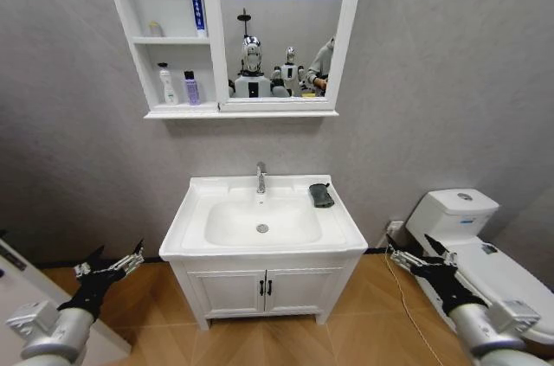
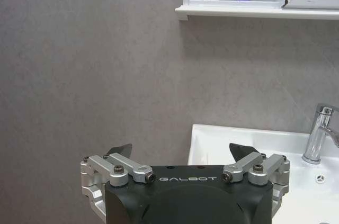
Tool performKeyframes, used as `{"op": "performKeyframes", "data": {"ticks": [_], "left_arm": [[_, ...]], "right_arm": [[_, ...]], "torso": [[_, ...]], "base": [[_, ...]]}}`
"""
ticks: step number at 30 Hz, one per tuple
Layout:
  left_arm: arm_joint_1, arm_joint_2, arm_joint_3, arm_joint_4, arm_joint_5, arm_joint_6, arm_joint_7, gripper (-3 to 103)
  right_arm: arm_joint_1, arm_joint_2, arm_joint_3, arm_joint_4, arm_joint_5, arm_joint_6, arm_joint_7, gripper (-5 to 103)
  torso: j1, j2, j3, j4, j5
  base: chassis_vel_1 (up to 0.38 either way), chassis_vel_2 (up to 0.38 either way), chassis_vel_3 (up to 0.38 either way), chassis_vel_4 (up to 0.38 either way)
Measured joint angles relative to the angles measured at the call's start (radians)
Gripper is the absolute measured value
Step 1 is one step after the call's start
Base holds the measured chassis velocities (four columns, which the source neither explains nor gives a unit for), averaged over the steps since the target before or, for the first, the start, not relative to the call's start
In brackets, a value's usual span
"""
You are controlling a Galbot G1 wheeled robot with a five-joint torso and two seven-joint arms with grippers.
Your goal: Move facial cleanser and shampoo from washbasin to cabinet, then wipe washbasin with towel.
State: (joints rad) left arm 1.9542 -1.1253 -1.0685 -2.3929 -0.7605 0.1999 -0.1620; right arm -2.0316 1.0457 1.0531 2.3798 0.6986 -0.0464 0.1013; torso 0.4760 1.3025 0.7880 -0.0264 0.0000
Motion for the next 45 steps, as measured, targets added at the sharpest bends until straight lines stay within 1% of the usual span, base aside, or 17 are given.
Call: {"op": "performKeyframes", "data": {"ticks": [5,6,7,9,12,15,17,18,20,22,23,24,26,27,29,36,45], "left_arm": [[0.000,0.000,0.000,0.000,0.000,0.000,0.000,100],[0.000,0.000,0.000,0.000,0.000,0.000,0.000,100],[0.000,0.000,0.000,0.000,0.000,0.000,0.000,100],[0.000,0.000,0.000,0.000,0.000,0.000,0.000,100],[0.000,0.000,0.000,0.000,0.000,0.000,0.000,100],[0.000,0.000,0.000,0.000,0.000,0.000,0.000,100],[0.000,0.000,0.000,0.000,0.000,0.000,0.000,100],[0.000,0.000,0.000,0.000,0.000,0.000,0.000,100],[0.000,0.000,0.000,0.000,0.000,0.000,0.000,100],[0.000,0.000,0.000,0.000,0.000,0.000,0.000,100],[0.000,0.000,0.000,0.000,0.000,0.000,0.000,100],[0.000,0.000,0.000,0.000,0.000,0.000,0.000,100],[0.000,0.000,0.000,0.000,0.000,0.000,0.000,100],[0.000,0.000,0.000,0.000,0.000,0.000,0.000,100],[0.000,0.000,0.000,0.000,0.000,0.000,0.000,100],[0.000,0.000,0.000,0.000,0.000,0.000,0.000,100],[0.000,0.000,0.000,0.000,0.000,0.000,0.000,100]], "right_arm": [[0.000,0.000,0.000,0.000,0.000,0.000,0.000,100],[0.000,0.000,0.000,0.000,0.000,0.000,0.000,100],[0.000,0.000,0.000,0.000,0.000,0.000,0.000,100],[0.000,0.000,-0.001,-0.001,0.000,0.000,0.000,100],[0.000,0.000,-0.001,-0.001,0.000,0.000,0.000,100],[0.000,0.000,-0.001,-0.001,0.000,0.000,0.000,100],[0.000,0.000,-0.001,-0.001,0.000,0.000,0.000,100],[0.000,0.000,-0.001,-0.001,0.000,0.000,0.000,100],[0.000,0.000,-0.001,-0.001,0.000,0.000,0.000,100],[0.000,0.000,-0.001,-0.001,0.000,0.000,0.000,100],[0.000,0.000,-0.001,-0.001,0.000,0.000,0.000,100],[0.000,0.000,-0.001,-0.001,0.000,0.000,0.000,100],[0.000,0.000,-0.001,-0.001,0.000,0.000,0.000,100],[0.000,0.000,-0.001,-0.001,0.000,0.000,0.000,100],[0.000,0.000,-0.001,-0.001,0.000,0.000,0.000,100],[0.000,0.000,-0.001,-0.001,0.000,0.000,0.000,100],[0.000,0.000,-0.001,-0.001,0.000,0.000,0.000,100]], "torso": [[0.014,0.030,0.017,0.0000,0.0000],[0.014,0.030,0.017,0.0000,0.0000],[0.020,0.043,0.023,0.0000,0.0000],[0.024,0.050,0.027,0.0000,0.0000],[0.037,0.078,0.042,-0.0001,0.0000],[0.042,0.089,0.048,-0.0001,0.0000],[0.052,0.109,0.059,0.0000,0.0000],[0.052,0.109,0.059,0.0000,0.0000],[0.062,0.131,0.071,0.0000,-0.0001],[0.066,0.139,0.075,0.0000,-0.0001],[0.072,0.153,0.083,0.0000,0.0000],[0.072,0.153,0.083,0.0000,0.0000],[0.082,0.173,0.093,0.0000,-0.0001],[0.082,0.173,0.093,0.0000,-0.0001],[0.088,0.188,0.101,-0.0001,-0.0001],[0.093,0.196,0.106,-0.0001,-0.0001],[0.092,0.193,0.104,-0.0001,-0.0001]], "base": [[0.000,0.000,0.000,0.000],[0.000,0.000,0.000,0.000],[0.000,0.000,0.000,0.000],[0.000,0.000,0.000,0.000],[0.000,0.000,0.000,0.000],[0.000,0.000,0.000,0.000],[0.000,0.000,0.000,0.000],[0.000,0.000,0.000,0.000],[0.000,0.000,0.000,0.000],[0.000,0.000,0.000,0.000],[0.000,0.000,0.000,0.000],[0.000,0.000,0.000,0.000],[0.000,0.000,0.000,0.000],[0.000,0.000,0.000,0.000],[0.000,0.000,0.000,0.000],[0.000,0.000,0.000,0.000],[0.061,-0.068,-0.069,0.067]]}}
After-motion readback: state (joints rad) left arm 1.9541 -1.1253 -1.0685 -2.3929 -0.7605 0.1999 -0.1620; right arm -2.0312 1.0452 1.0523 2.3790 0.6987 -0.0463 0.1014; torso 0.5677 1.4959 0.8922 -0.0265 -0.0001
